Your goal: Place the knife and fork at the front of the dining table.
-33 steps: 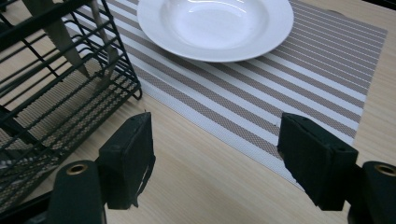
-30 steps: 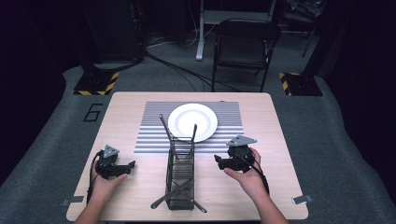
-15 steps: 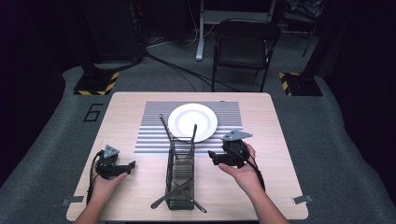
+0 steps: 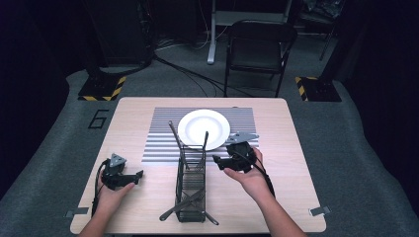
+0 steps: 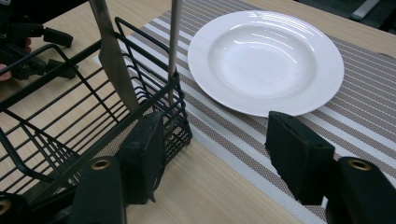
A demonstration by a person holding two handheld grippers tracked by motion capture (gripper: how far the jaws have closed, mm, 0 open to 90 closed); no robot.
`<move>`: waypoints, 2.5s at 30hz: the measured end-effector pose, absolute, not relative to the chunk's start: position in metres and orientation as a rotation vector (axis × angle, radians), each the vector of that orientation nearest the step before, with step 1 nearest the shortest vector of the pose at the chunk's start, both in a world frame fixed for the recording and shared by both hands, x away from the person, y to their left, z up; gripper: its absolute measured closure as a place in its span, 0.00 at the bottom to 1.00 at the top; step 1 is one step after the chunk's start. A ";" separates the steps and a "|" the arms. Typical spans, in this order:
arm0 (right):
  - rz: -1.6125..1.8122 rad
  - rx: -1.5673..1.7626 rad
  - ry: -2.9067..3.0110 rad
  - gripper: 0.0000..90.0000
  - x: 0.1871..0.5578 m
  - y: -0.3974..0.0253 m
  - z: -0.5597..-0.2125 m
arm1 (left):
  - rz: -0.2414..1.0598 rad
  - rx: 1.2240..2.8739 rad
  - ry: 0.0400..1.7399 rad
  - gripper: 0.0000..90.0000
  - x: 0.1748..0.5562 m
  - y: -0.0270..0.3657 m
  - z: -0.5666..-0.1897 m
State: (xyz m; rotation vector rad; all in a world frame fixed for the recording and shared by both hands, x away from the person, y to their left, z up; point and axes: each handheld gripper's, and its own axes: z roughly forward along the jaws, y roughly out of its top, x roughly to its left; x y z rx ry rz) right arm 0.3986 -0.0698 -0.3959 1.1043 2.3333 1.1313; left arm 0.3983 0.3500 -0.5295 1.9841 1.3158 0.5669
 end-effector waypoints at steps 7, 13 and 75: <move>1.136 1.073 2.350 0.48 0.402 -0.059 -0.393 | 0.567 1.984 1.316 0.14 0.398 0.350 -0.529; 1.157 1.049 2.369 0.56 0.409 -0.048 -0.388 | 0.567 1.984 1.316 0.14 0.398 0.350 -0.529; 1.127 0.914 2.479 0.96 0.418 -0.007 -0.395 | 0.577 1.975 1.314 0.14 0.399 0.350 -0.530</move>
